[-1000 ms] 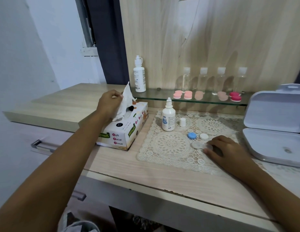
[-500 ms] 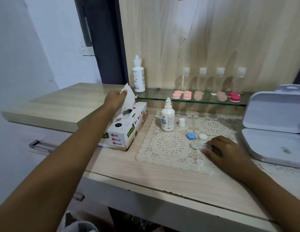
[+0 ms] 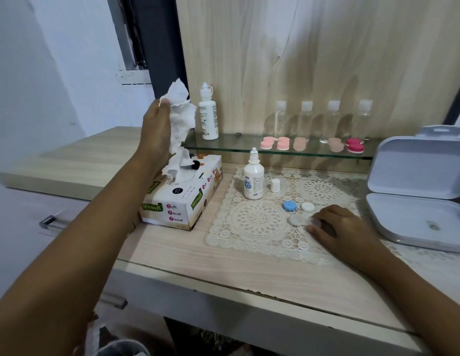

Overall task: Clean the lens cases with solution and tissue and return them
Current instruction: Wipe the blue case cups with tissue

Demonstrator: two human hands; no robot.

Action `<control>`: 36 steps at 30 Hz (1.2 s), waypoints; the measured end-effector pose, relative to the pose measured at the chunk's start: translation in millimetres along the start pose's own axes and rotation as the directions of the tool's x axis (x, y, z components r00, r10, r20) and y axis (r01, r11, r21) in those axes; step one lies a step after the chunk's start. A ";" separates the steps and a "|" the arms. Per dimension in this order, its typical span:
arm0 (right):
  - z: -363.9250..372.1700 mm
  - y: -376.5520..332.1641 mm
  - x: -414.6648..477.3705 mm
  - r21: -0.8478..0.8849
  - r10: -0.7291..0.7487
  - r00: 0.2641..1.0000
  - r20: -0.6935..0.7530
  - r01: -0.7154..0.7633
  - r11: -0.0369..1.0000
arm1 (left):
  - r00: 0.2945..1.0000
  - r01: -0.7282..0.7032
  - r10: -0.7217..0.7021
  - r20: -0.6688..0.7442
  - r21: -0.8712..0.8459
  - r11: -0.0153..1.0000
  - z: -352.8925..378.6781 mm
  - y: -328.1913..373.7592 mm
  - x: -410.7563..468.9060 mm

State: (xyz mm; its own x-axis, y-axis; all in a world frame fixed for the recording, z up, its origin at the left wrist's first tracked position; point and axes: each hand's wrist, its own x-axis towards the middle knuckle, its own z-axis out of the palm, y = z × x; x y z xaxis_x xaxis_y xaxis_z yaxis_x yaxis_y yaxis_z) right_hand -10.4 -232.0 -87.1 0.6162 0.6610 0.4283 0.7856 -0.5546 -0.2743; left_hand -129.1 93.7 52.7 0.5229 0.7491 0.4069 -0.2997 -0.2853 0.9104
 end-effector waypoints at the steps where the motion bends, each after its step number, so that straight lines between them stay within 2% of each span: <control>1: 0.1 -0.1 0.1 -0.003 0.000 1.000 0.000 0.000 1.000 | 1.000 0.010 -0.010 0.020 0.011 1.000 3.3 1.9 -4.5; 5: 0.0 0.1 0.4 -0.006 -0.008 1.000 0.001 0.008 1.000 | 0.991 -0.044 0.019 0.131 0.188 0.981 24.1 9.2 -38.6; 7: 0.4 0.0 0.5 -0.009 -0.013 1.000 0.001 0.013 1.000 | 0.972 -0.046 -0.008 0.237 0.218 0.975 35.0 4.8 -57.4; 11: 0.3 -1.8 0.7 -0.007 -0.011 1.000 -0.009 0.011 1.000 | 0.896 -0.105 -0.046 0.442 0.312 0.944 56.5 -7.1 -99.9; 14: 0.7 -1.8 0.8 -0.008 -0.003 1.000 0.003 0.003 1.000 | 0.852 -0.051 -0.155 0.501 0.372 0.927 75.6 -19.5 -120.6; 19: 0.1 -1.8 0.8 0.022 0.015 1.000 -0.009 -0.015 1.000 | 0.749 -0.204 -0.160 0.643 0.454 0.867 102.6 -46.2 -132.2; 23: 0.1 -1.5 1.0 0.021 0.005 1.000 -0.019 -0.005 1.000 | 0.715 -0.301 -0.114 0.690 0.451 0.840 116.9 -62.9 -129.6; 25: -0.1 -0.6 1.3 0.024 0.004 1.000 -0.025 -0.003 1.000 | 0.692 -0.296 -0.099 0.715 0.406 0.865 120.7 -68.4 -129.6; 30: 1.0 1.1 2.0 0.068 0.008 1.000 -0.025 -0.007 0.998 | 0.686 -0.301 -0.082 0.723 0.384 0.873 124.1 -80.0 -131.9; 34: 1.7 1.7 2.1 0.073 0.002 0.999 -0.037 0.001 0.997 | 0.669 -0.399 0.008 0.744 0.349 0.848 125.3 -86.2 -131.3; 36: 1.7 1.7 2.4 0.073 0.004 0.999 -0.035 -0.001 0.997 | 0.658 -0.485 0.073 0.749 0.348 0.802 124.2 -90.1 -130.1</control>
State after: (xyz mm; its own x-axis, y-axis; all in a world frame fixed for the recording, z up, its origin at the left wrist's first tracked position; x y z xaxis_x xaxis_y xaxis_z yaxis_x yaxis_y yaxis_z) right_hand -7.4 -230.5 -88.0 0.6168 0.6407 0.4572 0.7868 -0.5172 -0.3367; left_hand -71.1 -52.4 -72.9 0.9203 0.0241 0.3905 -0.2164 -0.8002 0.5594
